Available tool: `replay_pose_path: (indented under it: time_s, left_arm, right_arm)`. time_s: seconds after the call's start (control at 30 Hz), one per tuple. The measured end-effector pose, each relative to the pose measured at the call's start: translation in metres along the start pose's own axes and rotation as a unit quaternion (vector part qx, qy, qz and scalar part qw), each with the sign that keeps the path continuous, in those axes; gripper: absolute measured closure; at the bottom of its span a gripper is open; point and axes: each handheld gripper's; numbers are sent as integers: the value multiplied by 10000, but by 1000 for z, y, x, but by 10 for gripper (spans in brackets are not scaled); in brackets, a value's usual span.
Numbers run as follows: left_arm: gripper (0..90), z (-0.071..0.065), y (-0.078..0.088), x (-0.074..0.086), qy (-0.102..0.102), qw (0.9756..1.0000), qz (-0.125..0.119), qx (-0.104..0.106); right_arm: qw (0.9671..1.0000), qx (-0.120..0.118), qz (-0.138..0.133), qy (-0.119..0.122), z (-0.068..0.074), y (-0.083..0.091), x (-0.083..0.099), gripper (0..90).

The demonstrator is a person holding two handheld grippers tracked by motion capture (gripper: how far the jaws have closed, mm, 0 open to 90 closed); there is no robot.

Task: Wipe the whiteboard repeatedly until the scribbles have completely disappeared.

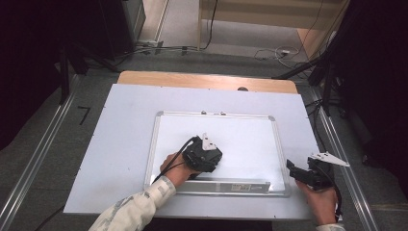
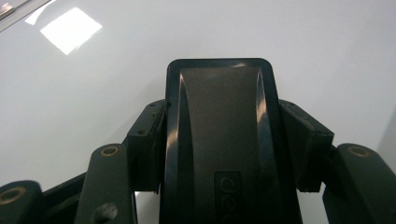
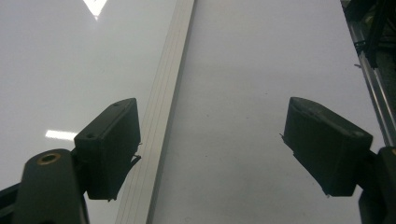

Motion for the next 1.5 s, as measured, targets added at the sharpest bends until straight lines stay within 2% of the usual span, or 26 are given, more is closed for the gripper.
replay_pose_path:
  time_s: [0.53, 0.8, 0.93, 1.0, 1.1, 1.13, 1.23, 1.5]
  left_arm:
    - [407, 29, 11, 21, 233, 9995, -33, -188]
    - [406, 39, 13, 24, 474, 9981, 15, -385]
    - [404, 49, 14, 27, 855, 9951, 24, -489]
    - [404, 56, 18, 28, 1041, 9930, -58, -557]
    - [403, 65, 26, 26, 1380, 9882, -220, -630]
    - [403, 68, 29, 25, 1425, 9874, -224, -659]
    - [403, 74, 35, 23, 1666, 9825, -283, -787]
    - [402, 86, 46, 20, 1937, 9735, -517, -1105]
  right_arm:
    - [10000, -2, -1, 5, 0, 0, 0, 174]
    - [10000, 6, 18, -19, 0, -1, 0, 174]
    - [10000, 13, 17, -30, 0, -1, 0, 174]
    - [10000, 2, 16, -26, 0, -1, 0, 174]
    - [10000, 5, 27, -10, 0, -2, 0, 174]
    - [10000, 6, 26, -9, 0, -2, 0, 174]
    - [10000, 2, 21, -1, 0, -2, 0, 174]
    - [10000, -13, 19, -6, 1, -2, -1, 174]
Point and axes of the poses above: each handheld gripper's, and its own axes: y roughly backward along the jaws, x roughly out of its underside, z roughly to its left, and after that the axes turned 12 degrees about -x, right-handed
